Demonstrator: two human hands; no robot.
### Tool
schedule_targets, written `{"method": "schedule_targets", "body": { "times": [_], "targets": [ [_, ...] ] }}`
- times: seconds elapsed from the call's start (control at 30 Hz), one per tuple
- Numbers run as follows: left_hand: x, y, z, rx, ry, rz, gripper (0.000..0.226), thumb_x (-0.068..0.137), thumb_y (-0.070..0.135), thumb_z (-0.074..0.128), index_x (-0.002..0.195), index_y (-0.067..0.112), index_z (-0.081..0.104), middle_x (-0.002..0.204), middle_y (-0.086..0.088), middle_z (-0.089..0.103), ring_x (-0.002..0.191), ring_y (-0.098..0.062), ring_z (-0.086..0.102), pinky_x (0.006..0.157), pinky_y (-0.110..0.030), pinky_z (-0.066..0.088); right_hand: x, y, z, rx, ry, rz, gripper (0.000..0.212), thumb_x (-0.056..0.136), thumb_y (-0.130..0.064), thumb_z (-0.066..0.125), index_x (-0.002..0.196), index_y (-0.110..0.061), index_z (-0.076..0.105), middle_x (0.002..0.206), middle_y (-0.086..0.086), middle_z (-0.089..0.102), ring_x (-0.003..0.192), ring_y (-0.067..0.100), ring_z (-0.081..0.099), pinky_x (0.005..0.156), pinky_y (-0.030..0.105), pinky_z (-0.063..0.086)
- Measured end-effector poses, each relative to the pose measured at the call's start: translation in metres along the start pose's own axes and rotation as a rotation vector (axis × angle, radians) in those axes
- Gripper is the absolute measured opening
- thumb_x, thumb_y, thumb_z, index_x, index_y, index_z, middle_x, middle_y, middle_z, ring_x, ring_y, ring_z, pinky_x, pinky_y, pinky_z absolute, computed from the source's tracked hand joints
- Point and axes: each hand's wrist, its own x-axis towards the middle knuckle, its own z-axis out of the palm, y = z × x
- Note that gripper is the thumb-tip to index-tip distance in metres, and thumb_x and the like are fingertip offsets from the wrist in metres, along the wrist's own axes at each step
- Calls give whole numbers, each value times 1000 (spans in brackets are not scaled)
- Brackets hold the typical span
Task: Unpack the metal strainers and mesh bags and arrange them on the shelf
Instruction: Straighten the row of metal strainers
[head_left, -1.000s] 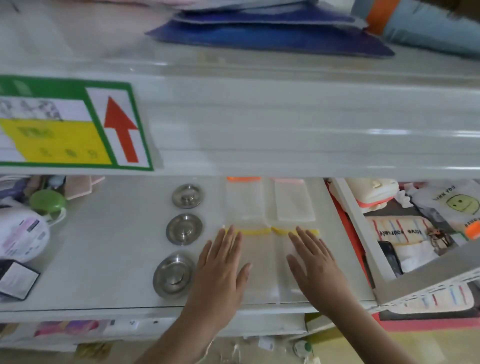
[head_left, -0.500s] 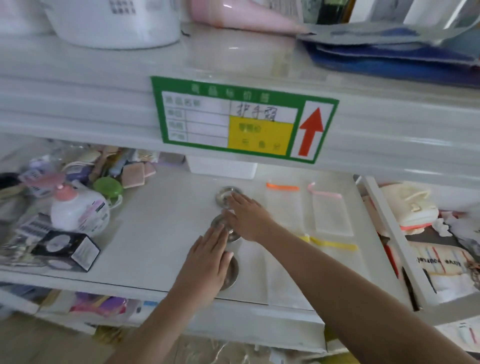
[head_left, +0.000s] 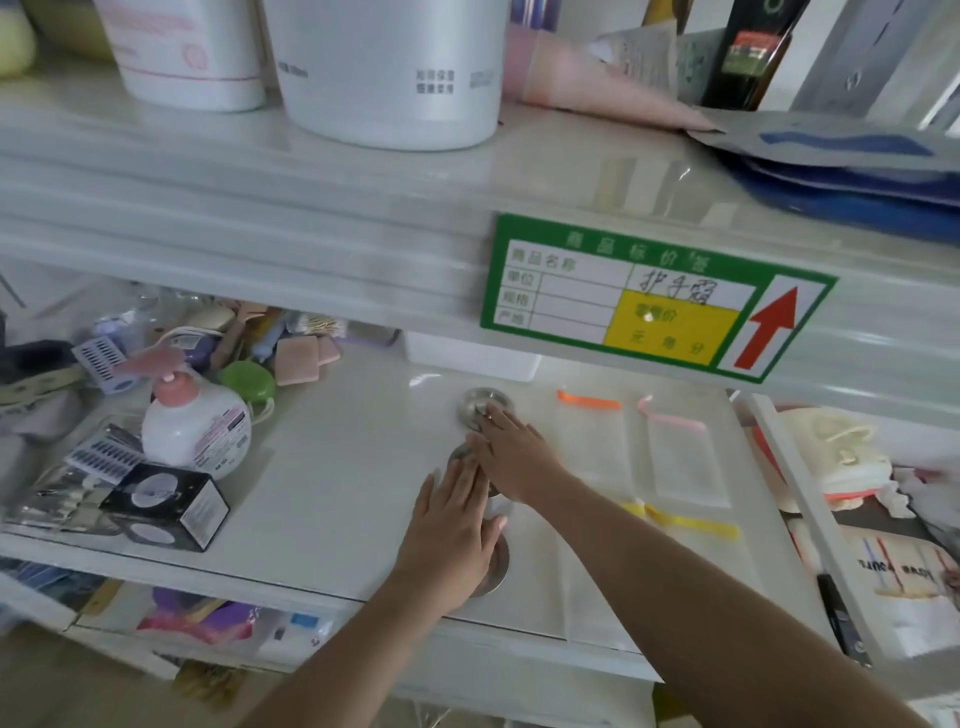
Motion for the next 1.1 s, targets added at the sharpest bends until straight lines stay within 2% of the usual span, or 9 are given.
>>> {"method": "schedule_targets", "body": {
  "times": [0.27,0.43,0.53,0.6,0.67,0.8,0.87,1.0,1.1],
  "targets": [
    [2,0,3,-4,-1,-1,72,97,53,15,156,12,23,166,-6,18,153,-22,11,123,-46,12,2,-2,5,43,11,50,54,106,-39,23,156,-21,25,168,-3,11,154,16,7,122,47,12],
    [3,-2,5,-27,17,3,71,97,53,23,153,10,32,163,-7,28,152,-23,20,121,-44,15,-16,-3,-2,186,156,39,57,102,-43,25,153,-19,30,166,3,19,153,19,13,122,50,16],
    [-4,0,1,-79,74,-2,74,99,55,10,154,10,31,164,-7,26,151,-24,21,119,-41,8,-69,-2,-1,262,327,37,56,99,-44,30,147,-18,44,161,4,34,149,20,27,120,46,25],
    [-17,1,-3,-143,113,0,78,96,57,-3,157,15,21,166,-3,15,153,-21,12,122,-38,5,-122,2,10,251,372,67,55,100,-47,34,144,-17,49,158,3,39,148,18,32,120,43,26],
    [-34,-1,-5,-193,128,20,72,98,54,2,158,17,15,167,2,6,154,-17,5,123,-37,4,-170,9,24,195,390,94,59,99,-51,35,145,-17,50,158,1,39,148,17,32,120,40,26],
    [-63,-4,1,-250,141,51,68,101,50,22,145,4,47,157,-8,38,146,-25,34,114,-41,26,-222,22,56,-2,298,118,71,98,-60,30,145,-10,49,156,5,40,144,24,38,112,37,26],
    [-74,-2,4,-265,198,59,67,100,49,26,138,2,55,149,-12,50,139,-24,40,110,-38,31,-228,23,67,-39,226,139,72,99,-60,28,144,-9,51,155,6,41,140,27,44,111,35,24],
    [-88,2,-4,-306,235,107,62,99,51,24,140,10,45,144,-11,56,135,-21,42,112,-28,22,-224,16,75,-29,183,201,67,100,-55,28,144,-11,51,155,4,42,140,25,44,115,32,18],
    [-92,0,-11,-313,244,133,60,98,52,23,138,13,44,140,-11,59,132,-19,44,108,-28,28,-222,10,73,-18,177,236,64,97,-53,42,147,-13,47,157,2,39,143,22,39,117,29,10]
  ]
}}
